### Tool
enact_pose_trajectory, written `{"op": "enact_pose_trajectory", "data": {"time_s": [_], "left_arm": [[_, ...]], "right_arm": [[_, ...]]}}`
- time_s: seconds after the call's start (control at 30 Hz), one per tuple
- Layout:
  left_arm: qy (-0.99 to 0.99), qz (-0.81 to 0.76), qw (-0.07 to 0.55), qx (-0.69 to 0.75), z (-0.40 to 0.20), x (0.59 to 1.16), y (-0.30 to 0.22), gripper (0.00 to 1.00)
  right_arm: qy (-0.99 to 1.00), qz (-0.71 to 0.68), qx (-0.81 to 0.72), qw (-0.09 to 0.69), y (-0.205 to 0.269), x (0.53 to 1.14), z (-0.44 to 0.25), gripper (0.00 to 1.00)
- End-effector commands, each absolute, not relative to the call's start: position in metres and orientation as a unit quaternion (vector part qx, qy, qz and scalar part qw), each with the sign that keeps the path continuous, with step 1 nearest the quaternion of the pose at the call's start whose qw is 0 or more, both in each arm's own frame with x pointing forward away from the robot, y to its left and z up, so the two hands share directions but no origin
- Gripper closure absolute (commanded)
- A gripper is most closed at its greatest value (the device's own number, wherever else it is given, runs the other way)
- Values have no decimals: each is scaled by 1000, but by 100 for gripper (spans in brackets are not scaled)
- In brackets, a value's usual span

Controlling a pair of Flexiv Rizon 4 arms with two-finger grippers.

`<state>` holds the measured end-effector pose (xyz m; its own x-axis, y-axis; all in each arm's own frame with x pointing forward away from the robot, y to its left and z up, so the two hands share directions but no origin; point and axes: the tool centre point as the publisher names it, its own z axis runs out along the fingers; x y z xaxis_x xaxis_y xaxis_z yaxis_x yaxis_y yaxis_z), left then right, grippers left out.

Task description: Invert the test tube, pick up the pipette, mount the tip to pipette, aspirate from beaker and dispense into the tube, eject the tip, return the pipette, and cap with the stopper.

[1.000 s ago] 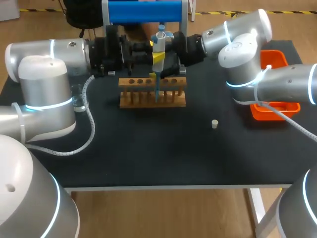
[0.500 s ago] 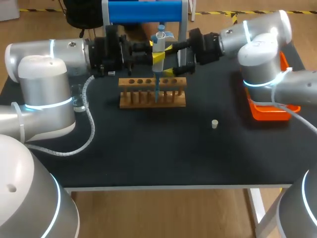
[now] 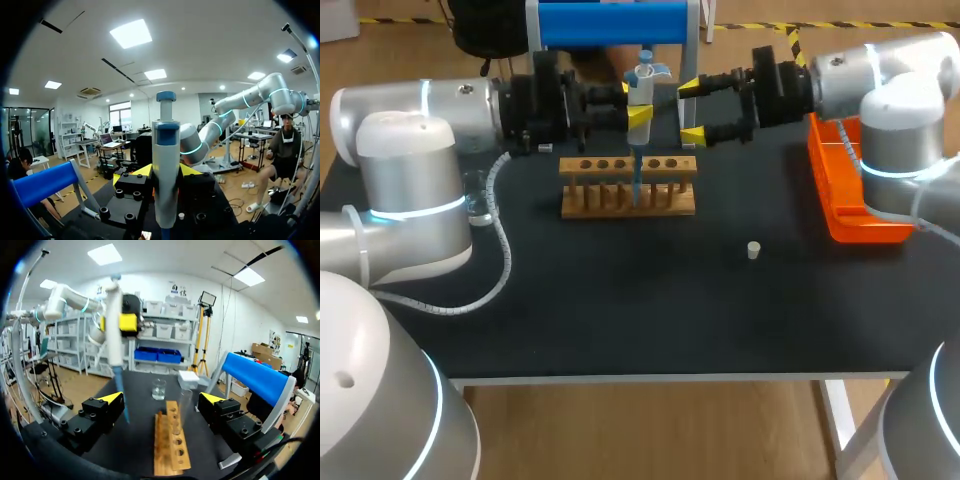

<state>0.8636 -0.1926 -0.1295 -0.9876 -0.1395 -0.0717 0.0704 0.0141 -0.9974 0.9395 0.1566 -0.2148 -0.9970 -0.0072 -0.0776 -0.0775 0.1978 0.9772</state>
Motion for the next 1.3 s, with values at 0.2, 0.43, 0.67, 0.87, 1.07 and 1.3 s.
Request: {"op": "enact_pose_trajectory", "data": {"time_s": [0.2, 0.43, 0.67, 0.87, 1.07, 1.3], "left_arm": [[708, -702, 75, -24, -129, 864, -193, 100], [708, -702, 75, -24, -129, 864, -193, 100], [708, -702, 75, -24, -129, 864, -193, 100], [708, -702, 75, -24, -129, 864, -193, 100], [708, -702, 75, -24, -129, 864, -193, 100], [708, -702, 75, -24, -129, 864, -193, 100]], "right_arm": [[743, 669, -24, -2, 139, 903, -199, 0], [722, 691, -20, -20, 145, 880, -193, 0], [710, 703, -24, -24, 156, 868, -190, 0], [703, 710, -37, -28, 168, 861, -183, 0], [700, 712, -41, -37, 182, 857, -181, 0], [699, 713, -47, -38, 199, 859, -177, 0]]}}
